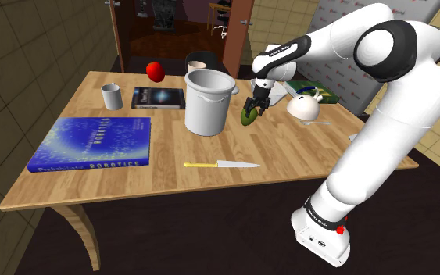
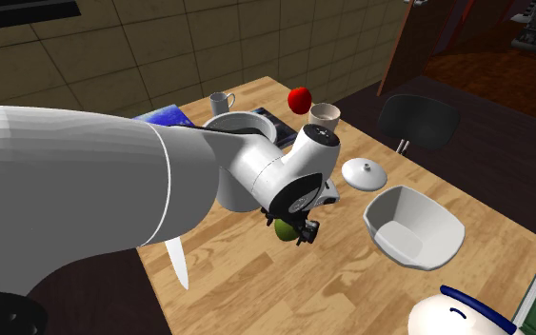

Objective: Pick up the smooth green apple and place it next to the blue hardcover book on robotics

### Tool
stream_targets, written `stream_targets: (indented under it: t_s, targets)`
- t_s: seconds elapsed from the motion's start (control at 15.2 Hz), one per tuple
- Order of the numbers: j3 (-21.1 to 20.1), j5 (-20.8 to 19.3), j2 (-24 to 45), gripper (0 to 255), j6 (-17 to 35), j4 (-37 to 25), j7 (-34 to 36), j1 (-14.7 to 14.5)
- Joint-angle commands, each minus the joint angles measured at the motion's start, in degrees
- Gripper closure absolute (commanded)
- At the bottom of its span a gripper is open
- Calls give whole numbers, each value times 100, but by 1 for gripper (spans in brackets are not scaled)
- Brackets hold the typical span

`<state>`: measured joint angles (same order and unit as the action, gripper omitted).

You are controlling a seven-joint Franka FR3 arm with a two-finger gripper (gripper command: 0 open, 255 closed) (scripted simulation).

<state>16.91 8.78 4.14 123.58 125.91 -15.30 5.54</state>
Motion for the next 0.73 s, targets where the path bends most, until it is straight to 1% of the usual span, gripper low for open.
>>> stream_targets:
  t_s: [0.0, 0.59, 0.66]
  targets:
    - [0, 0, 0, 255, 1, 0, 0, 0]
    - [0, 0, 0, 255, 1, 0, 0, 0]
    - [3, -23, -45, 255, -70, -29, 21, -1]
